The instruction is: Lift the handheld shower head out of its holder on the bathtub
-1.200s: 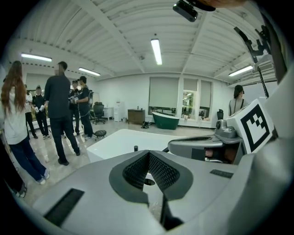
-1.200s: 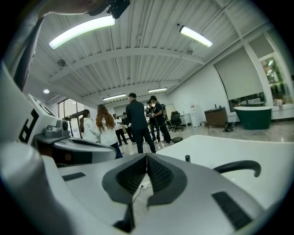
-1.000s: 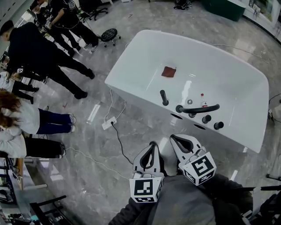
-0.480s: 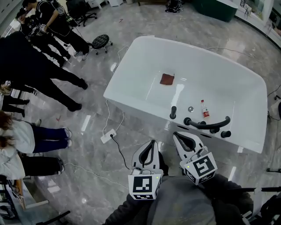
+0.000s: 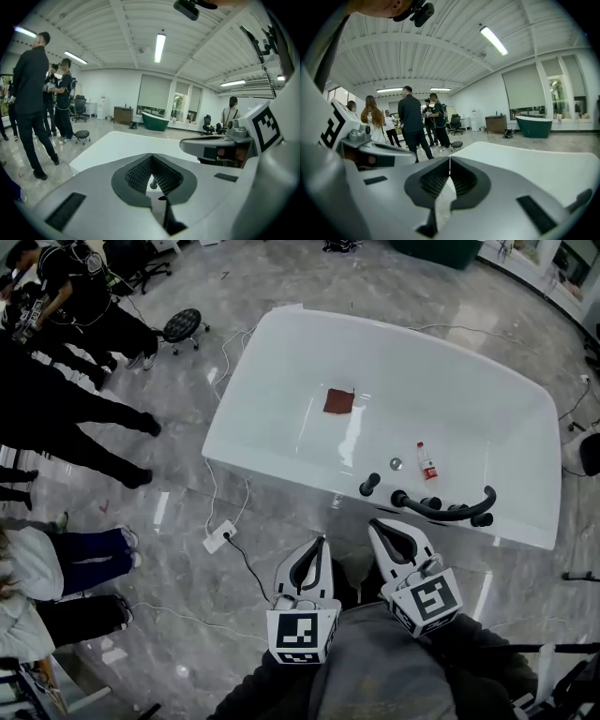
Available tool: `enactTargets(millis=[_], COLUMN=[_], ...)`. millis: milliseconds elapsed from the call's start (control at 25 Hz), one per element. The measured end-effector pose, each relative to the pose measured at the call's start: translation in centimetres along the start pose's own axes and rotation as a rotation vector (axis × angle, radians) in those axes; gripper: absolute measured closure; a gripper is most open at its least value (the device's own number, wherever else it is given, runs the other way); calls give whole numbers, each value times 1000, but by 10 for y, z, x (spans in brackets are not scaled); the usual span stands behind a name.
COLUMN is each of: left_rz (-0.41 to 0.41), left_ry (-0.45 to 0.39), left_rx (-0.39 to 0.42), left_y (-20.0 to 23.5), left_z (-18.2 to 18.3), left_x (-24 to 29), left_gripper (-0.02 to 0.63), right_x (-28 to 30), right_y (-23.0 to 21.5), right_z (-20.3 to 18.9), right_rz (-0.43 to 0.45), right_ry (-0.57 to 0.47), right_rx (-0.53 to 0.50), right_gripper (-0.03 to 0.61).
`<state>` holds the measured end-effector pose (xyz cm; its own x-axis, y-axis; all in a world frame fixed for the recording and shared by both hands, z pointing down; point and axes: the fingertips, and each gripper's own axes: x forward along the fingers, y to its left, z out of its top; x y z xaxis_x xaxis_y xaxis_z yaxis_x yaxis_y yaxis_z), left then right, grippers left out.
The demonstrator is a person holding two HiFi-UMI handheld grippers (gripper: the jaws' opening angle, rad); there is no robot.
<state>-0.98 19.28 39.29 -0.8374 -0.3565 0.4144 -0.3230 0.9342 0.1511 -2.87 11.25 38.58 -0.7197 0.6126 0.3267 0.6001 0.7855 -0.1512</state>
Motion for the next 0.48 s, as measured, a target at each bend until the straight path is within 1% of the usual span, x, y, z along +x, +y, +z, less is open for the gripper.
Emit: enactTargets(millis=[160,360,480], left_rz=[-24,-15,-15], left_ry=[32,60,69], left_rx=[24,47,78], left_y=[-3,-5,-6], left_z=[1,18,30], left_x=[23,50,70], left_gripper=[611,611,611], right_x=[9,25,30], right_y=[-19,-54,-71], right_z=[5,17,26], right_rz=[-23,-35,-33], right_ry=[-25,-51,-69], right_rx=[10,40,51], right_gripper=[574,574,574])
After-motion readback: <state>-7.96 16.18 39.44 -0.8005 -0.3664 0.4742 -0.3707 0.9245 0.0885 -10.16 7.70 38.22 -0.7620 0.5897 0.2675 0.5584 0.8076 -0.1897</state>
